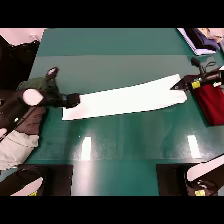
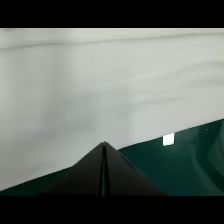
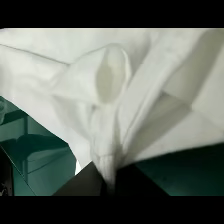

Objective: Fold the shirts.

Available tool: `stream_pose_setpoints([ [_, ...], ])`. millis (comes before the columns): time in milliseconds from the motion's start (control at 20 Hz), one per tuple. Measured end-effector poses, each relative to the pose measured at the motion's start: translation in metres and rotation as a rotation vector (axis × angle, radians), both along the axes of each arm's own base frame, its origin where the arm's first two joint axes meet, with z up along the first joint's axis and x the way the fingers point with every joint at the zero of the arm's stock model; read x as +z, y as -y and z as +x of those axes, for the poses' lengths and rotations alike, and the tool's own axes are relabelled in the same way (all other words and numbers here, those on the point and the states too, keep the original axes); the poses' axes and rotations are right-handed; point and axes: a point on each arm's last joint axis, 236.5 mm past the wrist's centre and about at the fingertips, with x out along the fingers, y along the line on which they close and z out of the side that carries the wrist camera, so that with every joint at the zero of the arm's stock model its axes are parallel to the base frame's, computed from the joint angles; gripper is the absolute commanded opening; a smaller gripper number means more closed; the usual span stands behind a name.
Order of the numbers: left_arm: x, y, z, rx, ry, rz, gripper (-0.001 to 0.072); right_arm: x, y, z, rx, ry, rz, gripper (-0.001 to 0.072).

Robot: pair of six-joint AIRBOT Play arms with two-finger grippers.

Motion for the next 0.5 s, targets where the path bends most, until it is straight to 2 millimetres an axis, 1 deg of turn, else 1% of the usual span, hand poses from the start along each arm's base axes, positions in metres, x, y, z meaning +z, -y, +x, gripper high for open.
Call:
stream_pose_setpoints([
  [100,-0.002,0.041,0.013,-0.085,0.011,0.001,0.0027,0.029,-0.016,-0.001,0.015,0.05,-0.024,0.0018],
  [200,-0.011,0.086,0.027,-0.171,0.012,0.007,0.0027,0.06,-0.041,-0.006,0.042,0.101,-0.042,0.0018],
  [350,-0.036,0.148,0.042,-0.287,-0.007,0.023,0.0027,0.101,-0.081,-0.015,0.08,0.186,-0.064,0.0018],
  [450,-0.055,0.176,0.046,-0.343,-0.036,0.036,0.0027,0.123,-0.106,-0.02,0.095,0.241,-0.07,0.0018],
  [500,-0.063,0.185,0.048,-0.358,-0.047,0.04,0.0027,0.132,-0.117,-0.023,0.101,0.26,-0.069,0.0017],
])
